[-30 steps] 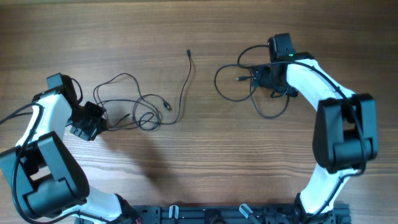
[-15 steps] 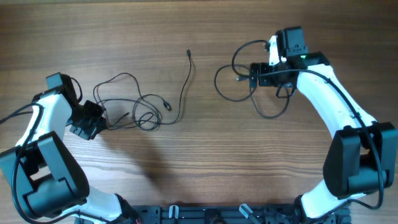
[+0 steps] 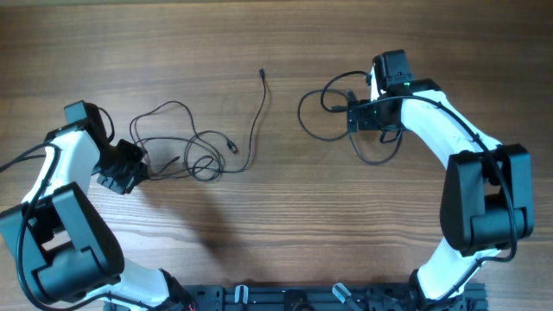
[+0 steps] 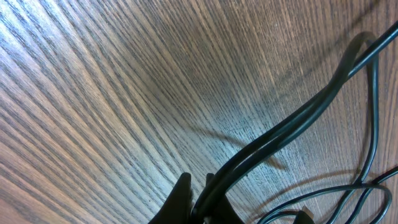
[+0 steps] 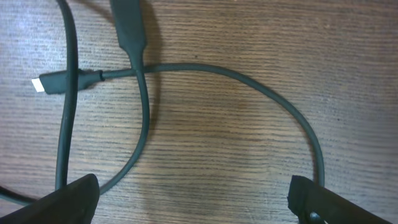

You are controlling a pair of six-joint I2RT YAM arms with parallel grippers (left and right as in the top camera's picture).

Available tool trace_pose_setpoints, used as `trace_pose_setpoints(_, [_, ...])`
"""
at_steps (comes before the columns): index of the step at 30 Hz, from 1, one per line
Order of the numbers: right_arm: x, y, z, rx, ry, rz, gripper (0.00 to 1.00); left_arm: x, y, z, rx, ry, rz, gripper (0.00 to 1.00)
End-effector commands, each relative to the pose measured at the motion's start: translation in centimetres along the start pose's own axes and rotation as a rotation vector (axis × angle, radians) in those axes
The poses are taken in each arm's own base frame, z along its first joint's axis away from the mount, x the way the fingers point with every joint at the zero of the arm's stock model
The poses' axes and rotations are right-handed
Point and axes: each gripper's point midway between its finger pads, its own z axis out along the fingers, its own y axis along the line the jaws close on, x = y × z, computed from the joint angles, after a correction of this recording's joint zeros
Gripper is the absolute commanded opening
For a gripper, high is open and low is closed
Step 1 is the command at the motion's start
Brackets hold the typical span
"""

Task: Untangle cables

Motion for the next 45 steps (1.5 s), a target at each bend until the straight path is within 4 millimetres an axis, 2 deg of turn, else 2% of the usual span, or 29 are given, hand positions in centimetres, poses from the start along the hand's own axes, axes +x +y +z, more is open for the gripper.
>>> trace_pose_setpoints(1, [-1.9, 1.2, -2.7, -0.062, -0.077, 0.053, 1.0, 0.2, 0.4, 0.3, -0.015, 0.008, -0.013, 0.04])
trace_pose_setpoints(4, [-2.2, 2.5, -4.2, -0.14, -0.1, 0.038, 1.0, 0.1, 0.3, 0.3, -0.012, 0.005, -0.013, 0.04])
trace_pose_setpoints(6, [-2.2, 3.0, -4.4, -0.174, -0.102, 0.027, 1.0, 0.1, 0.3, 0.3, -0.011, 0.004, -0.013, 0.04])
trace_pose_setpoints(10, [-1.5, 3.1, -2.9, -0.174, -0.087, -0.069, 1.0, -0.1, 0.2, 0.3, -0.007, -0.001, -0.012, 0.04])
trace_pose_setpoints(13, [-0.6, 3.0, -1.5, -0.168, -0.047, -0.073, 1.0, 0.0, 0.2, 0.3, -0.007, 0.0, -0.012, 0.04])
trace_pose_setpoints(15, [-0.3, 2.5, -0.7, -0.138, -0.029, -0.069, 1.0, 0.0, 0.2, 0.3, -0.007, 0.0, -0.012, 0.04])
trace_pose_setpoints(18, [-0.1, -0.1, 0.9, 0.001, -0.012, -0.053, 1.0, 0.0, 0.2, 0.3, -0.007, 0.0, -0.012, 0.04])
trace_pose_setpoints(20, [0.0, -1.2, 1.6, 0.053, -0.004, -0.059, 1.0, 0.0, 0.2, 0.3, -0.007, 0.0, -0.012, 0.04])
trace_pose_setpoints(25, [0.0, -2.0, 2.6, 0.102, 0.006, -0.165, 1.0, 0.0, 0.2, 0.3, -0.007, 0.0, -0.012, 0.04])
trace_pose_setpoints(35, [-0.2, -3.5, 4.3, 0.133, 0.006, -0.126, 1.0, 0.1, 0.3, 0.3, -0.013, 0.005, -0.013, 0.04])
trace_pose_setpoints(41, [0.2, 0.7, 4.8, -0.114, 0.017, -0.102, 1.0, 0.1, 0.3, 0.3, -0.012, 0.005, -0.013, 0.04])
trace_pose_setpoints(45, [-0.3, 1.1, 4.8, -0.13, -0.002, -0.043, 0.99, 0.1, 0.3, 0.3, -0.012, 0.005, -0.013, 0.04])
